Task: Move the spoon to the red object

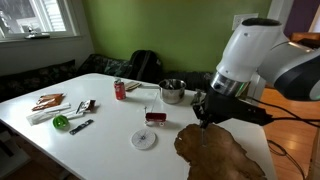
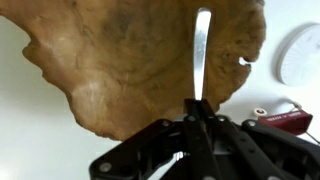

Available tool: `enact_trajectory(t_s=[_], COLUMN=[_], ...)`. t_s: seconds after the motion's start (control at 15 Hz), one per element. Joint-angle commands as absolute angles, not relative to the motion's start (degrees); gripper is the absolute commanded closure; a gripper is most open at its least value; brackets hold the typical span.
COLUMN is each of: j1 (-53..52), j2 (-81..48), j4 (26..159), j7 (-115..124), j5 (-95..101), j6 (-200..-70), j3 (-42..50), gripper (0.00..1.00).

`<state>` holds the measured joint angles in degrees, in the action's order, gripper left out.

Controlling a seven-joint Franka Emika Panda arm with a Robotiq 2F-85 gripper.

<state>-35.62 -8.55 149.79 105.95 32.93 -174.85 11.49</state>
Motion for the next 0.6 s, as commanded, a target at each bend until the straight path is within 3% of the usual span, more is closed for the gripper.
enact_trajectory(t_s=[0.0,0.07,0.13,0.53], j1=[-35.9,-36.1,-36.9,-37.1], j2=[-6.3,-4.7,-6.4,-15.0], j4=[150.8,151.7,147.1,130.6], j7=[106.0,106.0,116.1,131.2], j5=[33.5,33.7,41.8,45.3], j6=[-174.2,-173.8,-175.2,-177.0], j3=[12.1,12.3,16.2,23.2], gripper=[0.92,0.98,0.98,0.98])
